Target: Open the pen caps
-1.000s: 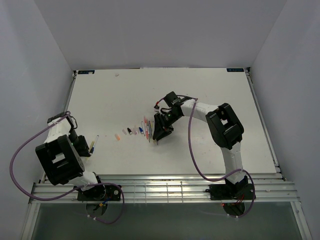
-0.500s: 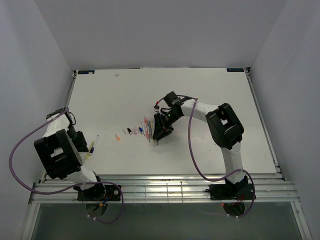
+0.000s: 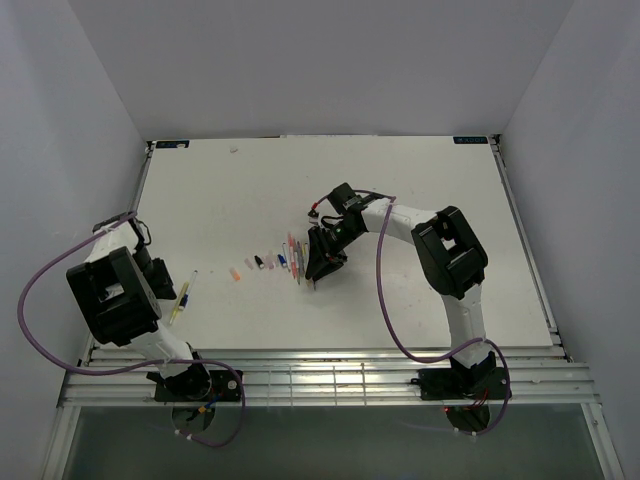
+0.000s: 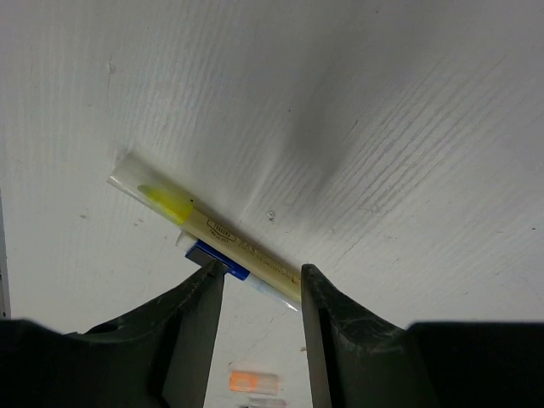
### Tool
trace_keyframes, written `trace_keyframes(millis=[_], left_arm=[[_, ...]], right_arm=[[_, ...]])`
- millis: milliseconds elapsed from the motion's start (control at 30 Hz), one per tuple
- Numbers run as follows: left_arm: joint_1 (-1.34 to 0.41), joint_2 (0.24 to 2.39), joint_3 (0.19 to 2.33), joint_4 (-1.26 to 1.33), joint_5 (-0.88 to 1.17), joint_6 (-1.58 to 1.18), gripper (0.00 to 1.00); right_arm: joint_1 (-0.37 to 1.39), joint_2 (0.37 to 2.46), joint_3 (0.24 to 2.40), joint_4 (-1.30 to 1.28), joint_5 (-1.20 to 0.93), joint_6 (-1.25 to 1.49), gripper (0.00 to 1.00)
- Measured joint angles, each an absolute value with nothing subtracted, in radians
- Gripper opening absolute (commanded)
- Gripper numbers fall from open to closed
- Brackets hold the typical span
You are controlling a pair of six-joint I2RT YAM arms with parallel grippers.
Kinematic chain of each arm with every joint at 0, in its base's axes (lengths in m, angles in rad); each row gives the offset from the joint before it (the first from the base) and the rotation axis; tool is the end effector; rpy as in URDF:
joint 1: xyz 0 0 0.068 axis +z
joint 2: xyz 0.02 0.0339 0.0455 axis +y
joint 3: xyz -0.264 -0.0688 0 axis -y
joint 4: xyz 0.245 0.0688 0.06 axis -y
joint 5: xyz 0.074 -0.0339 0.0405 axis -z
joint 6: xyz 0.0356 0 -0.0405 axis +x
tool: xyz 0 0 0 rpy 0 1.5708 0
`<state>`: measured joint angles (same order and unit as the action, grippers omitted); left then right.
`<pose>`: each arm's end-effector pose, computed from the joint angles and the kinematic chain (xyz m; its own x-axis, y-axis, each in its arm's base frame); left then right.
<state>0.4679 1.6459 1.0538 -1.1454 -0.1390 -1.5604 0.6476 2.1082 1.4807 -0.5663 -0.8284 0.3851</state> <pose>0.2285 0.1210 0.1821 0.4170 -0.8989 -0.1349 -0.8845 -0.4354 0.1673 0.3230 0.2772 0.1538 -0.9217 -0.3788 -0.0838 -0.2999 0.5587 0.7732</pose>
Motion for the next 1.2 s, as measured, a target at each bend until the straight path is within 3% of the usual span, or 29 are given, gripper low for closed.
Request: trace_keyframes(millis=[1200], left_arm=[[0.427, 1.666, 0.998, -1.029, -0.178, -1.612, 0.46]], right_arm=[[0.635, 2.108, 1.481, -0.566, -0.839, 0.385, 0.38]])
